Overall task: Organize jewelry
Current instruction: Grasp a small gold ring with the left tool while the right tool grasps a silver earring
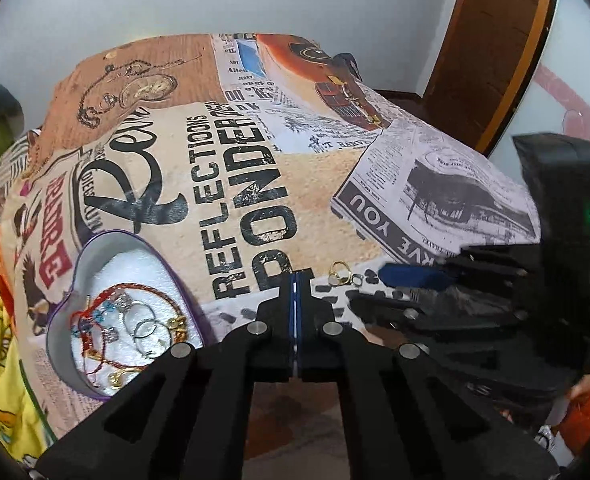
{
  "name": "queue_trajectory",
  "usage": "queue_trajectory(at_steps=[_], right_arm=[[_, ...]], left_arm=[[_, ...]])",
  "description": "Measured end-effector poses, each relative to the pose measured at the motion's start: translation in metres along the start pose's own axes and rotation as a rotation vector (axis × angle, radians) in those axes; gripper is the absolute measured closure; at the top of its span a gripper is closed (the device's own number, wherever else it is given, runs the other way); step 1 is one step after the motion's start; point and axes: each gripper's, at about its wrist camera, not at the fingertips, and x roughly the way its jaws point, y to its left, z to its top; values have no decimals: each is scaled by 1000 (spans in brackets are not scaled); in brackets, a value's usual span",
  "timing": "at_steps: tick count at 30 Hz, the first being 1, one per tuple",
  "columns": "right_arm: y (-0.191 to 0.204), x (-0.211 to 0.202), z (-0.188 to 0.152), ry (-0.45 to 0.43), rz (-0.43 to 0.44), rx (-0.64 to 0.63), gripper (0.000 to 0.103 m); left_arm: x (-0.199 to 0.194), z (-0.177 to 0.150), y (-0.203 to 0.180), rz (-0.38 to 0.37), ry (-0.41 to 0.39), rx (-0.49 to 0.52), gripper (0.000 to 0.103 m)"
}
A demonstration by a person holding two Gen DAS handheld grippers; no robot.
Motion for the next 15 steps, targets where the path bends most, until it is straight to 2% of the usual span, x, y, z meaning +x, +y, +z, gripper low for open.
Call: queue_trajectory(at_steps=[3,5,10,15], right_arm=[[6,3,2,-11,-33,-38,81],[8,5,2,-16,-49,-53,93],[2,-1,-2,-34,-44,-30,93],[-10,-19,-4,-75,-58,25,93]], left_arm=[[-1,-4,2,-7,5,0,103],[2,-6,4,-14,24,-9,103],[13,-9,4,-84,71,-33,101],[23,-8,-9,-77,91,7,99]])
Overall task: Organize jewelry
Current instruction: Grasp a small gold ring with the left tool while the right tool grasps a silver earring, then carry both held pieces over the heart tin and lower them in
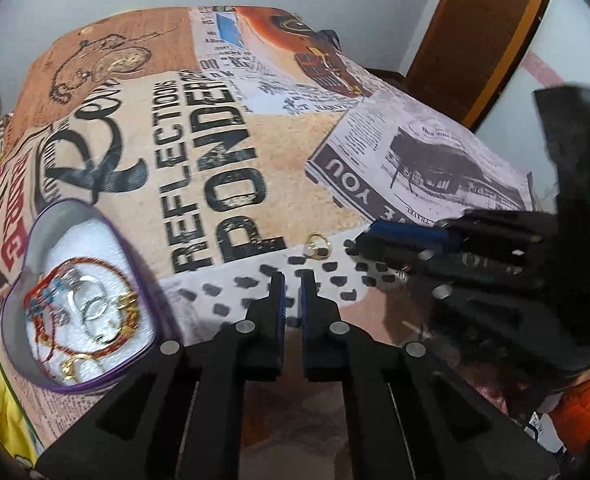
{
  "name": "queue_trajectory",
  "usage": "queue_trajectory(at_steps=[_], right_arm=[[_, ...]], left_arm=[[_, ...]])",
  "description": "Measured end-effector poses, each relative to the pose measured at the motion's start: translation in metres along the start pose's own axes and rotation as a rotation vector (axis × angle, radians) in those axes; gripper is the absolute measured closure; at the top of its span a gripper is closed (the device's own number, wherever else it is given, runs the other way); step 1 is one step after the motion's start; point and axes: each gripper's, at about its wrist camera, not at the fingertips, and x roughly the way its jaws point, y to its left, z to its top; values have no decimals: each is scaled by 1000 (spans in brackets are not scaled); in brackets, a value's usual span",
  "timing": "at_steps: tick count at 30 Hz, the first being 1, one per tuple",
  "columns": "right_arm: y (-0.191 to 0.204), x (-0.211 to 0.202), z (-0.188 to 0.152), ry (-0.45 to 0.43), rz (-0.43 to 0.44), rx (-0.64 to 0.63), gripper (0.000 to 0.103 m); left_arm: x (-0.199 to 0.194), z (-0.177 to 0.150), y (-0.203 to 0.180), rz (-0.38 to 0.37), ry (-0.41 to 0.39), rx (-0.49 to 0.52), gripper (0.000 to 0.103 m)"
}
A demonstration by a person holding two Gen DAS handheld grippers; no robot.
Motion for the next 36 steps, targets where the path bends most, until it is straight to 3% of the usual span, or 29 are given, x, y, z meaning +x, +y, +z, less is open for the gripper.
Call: queue_trajectory(at_steps=[2,4,6,11,16,23,36], right_arm=[[-7,-8,0,-18,-5,18,93],[-10,-13,1,-31,-6,26,93],[-13,-17,1,-43,-5,30,93],[-16,-18,-1,-47,-1,40,93],[-19,-17,-4,-47,1,50,93],[-17,-22,-4,-59,4,53,93],[14,-54,18,-157,23,24,93]], left_arm=[[4,2,-4,12,3,13,94],[9,5,-9,24,3,24,82],[12,8,-11,30,1,30,76],[21,13,-13,42,5,29,76],[27,18,-11,63,5,19,99],[13,17,-7,70,-34,4,100],[-63,12,10,120,-181,-23,100]])
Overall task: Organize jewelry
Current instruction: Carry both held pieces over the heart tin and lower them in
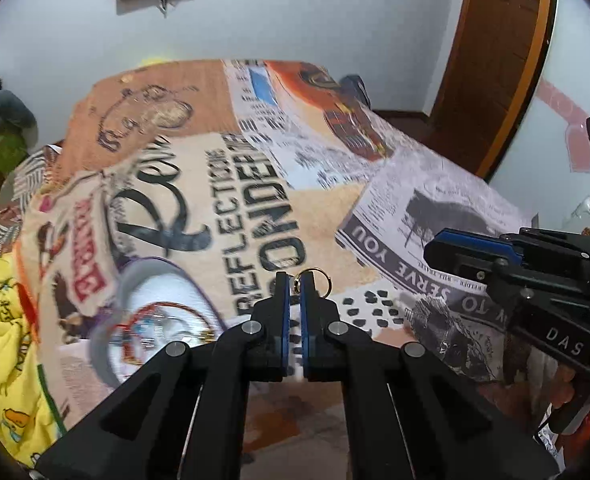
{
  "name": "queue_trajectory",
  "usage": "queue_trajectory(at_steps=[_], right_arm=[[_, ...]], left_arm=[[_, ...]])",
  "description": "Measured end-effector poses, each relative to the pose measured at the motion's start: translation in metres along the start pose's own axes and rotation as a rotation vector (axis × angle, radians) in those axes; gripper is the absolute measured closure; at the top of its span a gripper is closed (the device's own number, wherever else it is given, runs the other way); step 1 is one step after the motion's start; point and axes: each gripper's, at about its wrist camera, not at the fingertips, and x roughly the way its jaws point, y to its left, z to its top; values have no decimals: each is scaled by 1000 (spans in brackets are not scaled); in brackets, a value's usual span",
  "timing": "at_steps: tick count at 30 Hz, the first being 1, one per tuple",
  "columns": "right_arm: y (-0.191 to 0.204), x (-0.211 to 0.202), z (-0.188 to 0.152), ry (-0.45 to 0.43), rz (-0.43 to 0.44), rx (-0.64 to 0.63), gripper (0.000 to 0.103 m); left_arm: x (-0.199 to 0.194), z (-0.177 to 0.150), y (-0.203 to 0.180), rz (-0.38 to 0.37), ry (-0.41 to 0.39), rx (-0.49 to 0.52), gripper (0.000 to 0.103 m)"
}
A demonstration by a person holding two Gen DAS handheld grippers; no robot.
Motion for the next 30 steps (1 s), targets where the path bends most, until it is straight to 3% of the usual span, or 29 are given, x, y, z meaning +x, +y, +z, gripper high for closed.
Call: queue_trajectory(at_steps=[17,24,30], right_arm=[[75,-18,34,-104,81,-107,93],[97,-9,40,-119,138,-114,93],[110,12,36,-77,165,-124,93]], left_arm=[[-83,0,68,89,-155,-79,100],[-97,-4,86,116,-171,-91,100],[-89,-12,97,119,-146,-95,100]])
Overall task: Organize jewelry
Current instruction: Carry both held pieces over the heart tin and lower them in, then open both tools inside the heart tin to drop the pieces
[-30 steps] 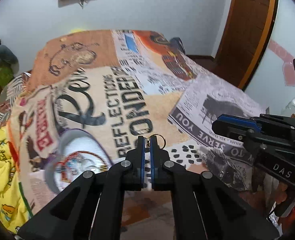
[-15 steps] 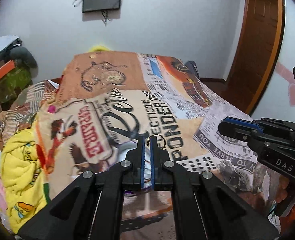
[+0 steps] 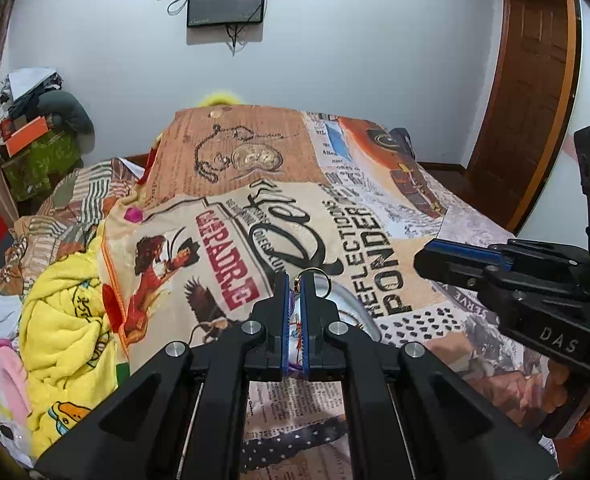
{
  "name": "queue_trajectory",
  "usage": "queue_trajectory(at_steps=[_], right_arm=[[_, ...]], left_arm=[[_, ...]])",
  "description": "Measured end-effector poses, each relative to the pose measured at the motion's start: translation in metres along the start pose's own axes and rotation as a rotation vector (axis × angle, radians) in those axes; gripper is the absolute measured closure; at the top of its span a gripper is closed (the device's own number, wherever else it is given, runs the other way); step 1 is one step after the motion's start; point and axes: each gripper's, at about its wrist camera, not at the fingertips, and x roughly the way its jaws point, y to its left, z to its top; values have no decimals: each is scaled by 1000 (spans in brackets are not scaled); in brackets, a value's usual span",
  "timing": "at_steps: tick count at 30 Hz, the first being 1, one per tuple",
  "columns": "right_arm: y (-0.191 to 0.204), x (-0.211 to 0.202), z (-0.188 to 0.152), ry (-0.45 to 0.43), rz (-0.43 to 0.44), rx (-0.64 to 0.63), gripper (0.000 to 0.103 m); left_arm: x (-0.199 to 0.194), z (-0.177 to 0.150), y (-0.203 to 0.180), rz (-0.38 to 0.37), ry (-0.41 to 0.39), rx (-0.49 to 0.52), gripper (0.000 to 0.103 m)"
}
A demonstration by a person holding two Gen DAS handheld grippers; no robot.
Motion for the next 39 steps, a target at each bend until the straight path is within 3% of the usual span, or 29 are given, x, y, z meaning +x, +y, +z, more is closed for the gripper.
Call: queue_trajectory(at_steps=[15,32,39], right_arm=[[-8,52,-17,120,23,32,93],[-9,74,-22,198,33,18,93],[-10,62,-21,189,-1,20,74]], left_arm=[[48,-33,4,-52,125,-7,100],[63,-41,16,-81,160,-60,99],[46,-35,20,-49,128,-71,83]])
